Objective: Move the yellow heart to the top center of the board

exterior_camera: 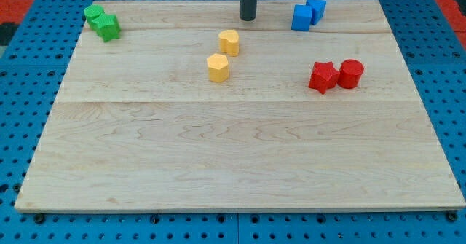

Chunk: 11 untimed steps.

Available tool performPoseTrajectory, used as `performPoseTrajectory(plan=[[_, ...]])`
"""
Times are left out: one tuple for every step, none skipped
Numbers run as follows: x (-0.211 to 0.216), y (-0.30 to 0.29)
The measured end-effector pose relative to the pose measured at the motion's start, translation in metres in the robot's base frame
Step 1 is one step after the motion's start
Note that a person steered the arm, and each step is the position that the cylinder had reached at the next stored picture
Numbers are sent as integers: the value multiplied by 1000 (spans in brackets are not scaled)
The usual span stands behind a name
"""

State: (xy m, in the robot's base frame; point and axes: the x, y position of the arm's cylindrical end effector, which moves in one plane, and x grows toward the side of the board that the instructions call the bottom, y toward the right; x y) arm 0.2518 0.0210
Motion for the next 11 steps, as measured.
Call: performPoseTrajectory(plan=[[24, -6], [65, -3], [88, -4], [91, -13], [56, -44], [22, -61], [55, -102], [22, -107], [4, -56], [55, -50], [143, -3]])
